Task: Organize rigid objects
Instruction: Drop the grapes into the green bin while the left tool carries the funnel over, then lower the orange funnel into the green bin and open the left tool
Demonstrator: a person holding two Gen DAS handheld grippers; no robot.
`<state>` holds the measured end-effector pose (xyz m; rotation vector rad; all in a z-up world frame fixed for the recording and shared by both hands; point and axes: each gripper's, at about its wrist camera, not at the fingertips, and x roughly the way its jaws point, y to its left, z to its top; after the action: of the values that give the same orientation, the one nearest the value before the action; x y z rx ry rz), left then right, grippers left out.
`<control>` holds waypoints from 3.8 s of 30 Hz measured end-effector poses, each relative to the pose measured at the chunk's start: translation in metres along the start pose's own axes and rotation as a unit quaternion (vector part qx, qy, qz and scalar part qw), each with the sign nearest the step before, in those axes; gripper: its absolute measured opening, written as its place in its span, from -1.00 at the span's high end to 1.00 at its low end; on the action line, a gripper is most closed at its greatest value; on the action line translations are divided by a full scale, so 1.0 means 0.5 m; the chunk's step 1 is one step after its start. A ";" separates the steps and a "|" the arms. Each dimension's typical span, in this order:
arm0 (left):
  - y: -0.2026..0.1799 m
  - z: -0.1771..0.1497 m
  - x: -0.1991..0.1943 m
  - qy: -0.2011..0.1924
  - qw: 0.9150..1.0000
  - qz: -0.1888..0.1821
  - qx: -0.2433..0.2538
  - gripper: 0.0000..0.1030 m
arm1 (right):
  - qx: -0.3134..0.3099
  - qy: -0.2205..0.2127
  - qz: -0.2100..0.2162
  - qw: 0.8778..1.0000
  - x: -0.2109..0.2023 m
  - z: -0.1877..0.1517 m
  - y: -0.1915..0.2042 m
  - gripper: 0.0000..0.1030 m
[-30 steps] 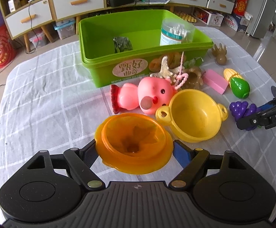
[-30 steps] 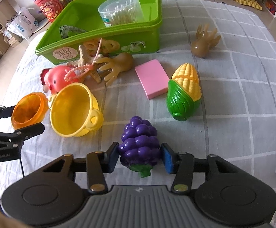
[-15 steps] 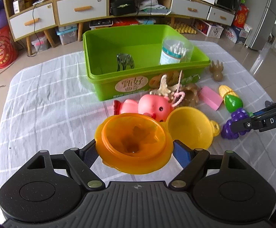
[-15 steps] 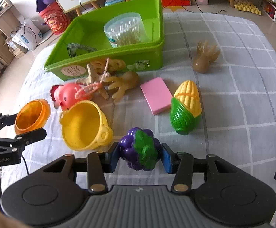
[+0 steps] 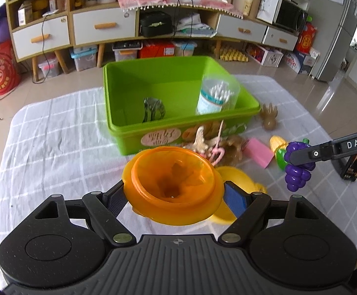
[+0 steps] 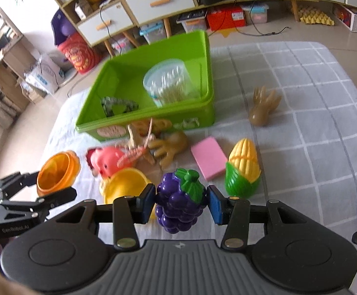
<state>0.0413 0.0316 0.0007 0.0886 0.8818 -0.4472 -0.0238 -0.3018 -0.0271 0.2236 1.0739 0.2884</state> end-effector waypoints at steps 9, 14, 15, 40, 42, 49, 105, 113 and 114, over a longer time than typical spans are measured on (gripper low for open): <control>-0.007 0.041 0.012 -0.027 0.999 -0.012 -0.017 -0.62 | 0.034 -0.042 0.024 0.998 -0.023 0.043 -0.010 0.54; -0.004 0.061 0.038 -0.033 0.999 -0.018 -0.030 -0.62 | 0.052 -0.070 0.028 0.996 -0.025 0.069 -0.011 0.54; -0.002 0.065 0.045 -0.033 0.999 -0.018 -0.034 -0.62 | 0.056 -0.074 0.030 0.995 -0.023 0.075 -0.011 0.54; 0.060 0.108 0.132 -0.070 0.991 0.003 -0.118 -0.59 | 0.034 -0.178 -0.027 0.983 0.060 0.153 -0.004 0.54; 0.061 0.110 0.138 -0.072 0.990 0.004 -0.120 -0.49 | 0.024 -0.181 -0.037 0.982 0.071 0.152 0.006 0.54; 0.062 0.109 0.162 -0.071 0.990 0.013 -0.121 -0.42 | -0.003 -0.172 -0.060 0.983 0.118 0.143 0.035 0.54; 0.008 0.055 0.064 -0.066 0.996 0.033 -0.047 -0.96 | 0.013 -0.134 -0.022 0.991 0.042 0.082 -0.003 -0.26; 0.008 0.036 0.046 -0.067 0.996 0.037 -0.038 -0.96 | 0.015 -0.122 -0.035 0.992 0.032 0.066 -0.024 -0.28; 0.008 0.034 0.046 -0.066 0.996 0.037 -0.037 -0.96 | 0.015 -0.121 -0.036 0.992 0.031 0.065 -0.026 -0.28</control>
<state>0.0679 0.0232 -0.0065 0.0239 0.7618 -0.3480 0.0137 -0.3103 -0.0291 0.2396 0.8448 0.1746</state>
